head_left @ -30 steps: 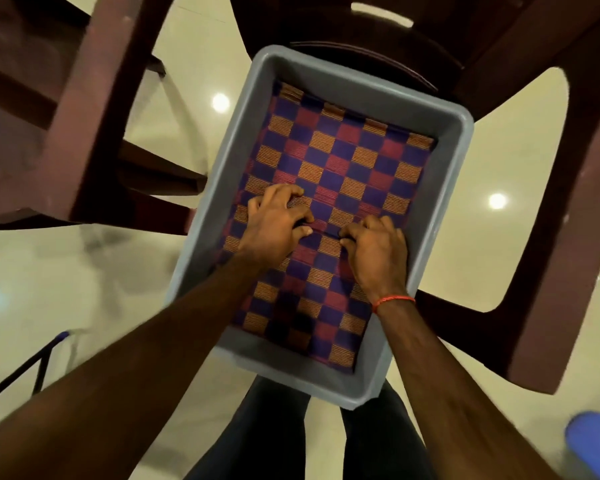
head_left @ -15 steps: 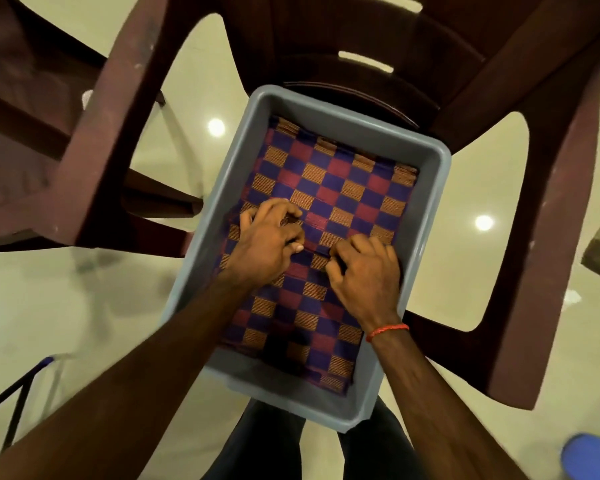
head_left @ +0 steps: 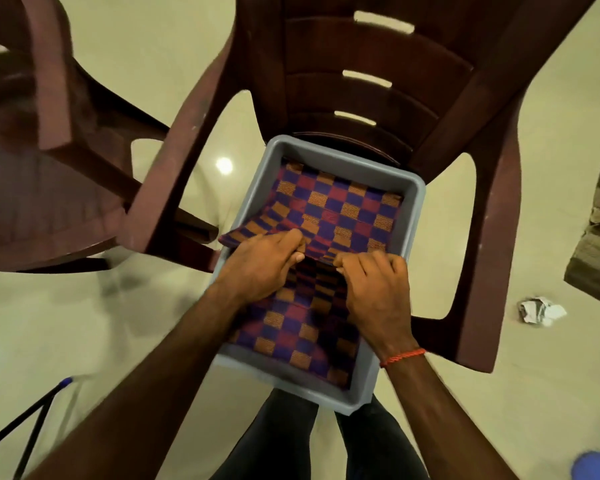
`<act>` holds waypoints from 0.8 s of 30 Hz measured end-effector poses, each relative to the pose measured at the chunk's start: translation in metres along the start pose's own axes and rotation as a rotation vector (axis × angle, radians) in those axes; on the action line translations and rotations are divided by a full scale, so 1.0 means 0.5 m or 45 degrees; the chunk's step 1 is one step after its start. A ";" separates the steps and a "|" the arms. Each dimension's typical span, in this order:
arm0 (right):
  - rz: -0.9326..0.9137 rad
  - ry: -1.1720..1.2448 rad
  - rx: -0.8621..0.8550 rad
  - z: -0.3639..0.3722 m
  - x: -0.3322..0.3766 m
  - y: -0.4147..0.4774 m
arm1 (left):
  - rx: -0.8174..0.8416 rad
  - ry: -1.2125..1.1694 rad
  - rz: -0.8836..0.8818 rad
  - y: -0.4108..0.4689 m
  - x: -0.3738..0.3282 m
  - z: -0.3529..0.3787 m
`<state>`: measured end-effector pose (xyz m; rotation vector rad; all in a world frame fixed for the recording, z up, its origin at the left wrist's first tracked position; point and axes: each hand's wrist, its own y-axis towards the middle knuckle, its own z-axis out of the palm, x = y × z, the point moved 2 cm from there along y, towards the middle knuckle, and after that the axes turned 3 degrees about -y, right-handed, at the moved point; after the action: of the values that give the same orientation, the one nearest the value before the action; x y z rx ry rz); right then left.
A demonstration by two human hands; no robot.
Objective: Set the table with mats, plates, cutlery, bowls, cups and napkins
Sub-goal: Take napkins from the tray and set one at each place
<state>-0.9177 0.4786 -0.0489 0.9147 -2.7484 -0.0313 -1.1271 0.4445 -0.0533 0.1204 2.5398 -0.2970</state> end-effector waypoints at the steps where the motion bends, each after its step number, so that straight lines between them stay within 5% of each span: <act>1: -0.020 0.002 -0.010 -0.026 0.006 0.006 | -0.009 0.023 0.001 -0.008 -0.013 -0.024; 15: -0.211 0.130 -0.143 -0.388 0.050 0.039 | 0.133 0.026 0.060 -0.065 -0.238 -0.268; 24: 0.429 0.272 -0.300 -0.501 -0.021 -0.045 | 0.192 -0.248 0.232 -0.021 -0.425 -0.418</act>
<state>-0.8370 0.4808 0.1896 0.3659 -2.5902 -0.1814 -1.0639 0.4790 0.2360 0.3615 2.2931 -0.4074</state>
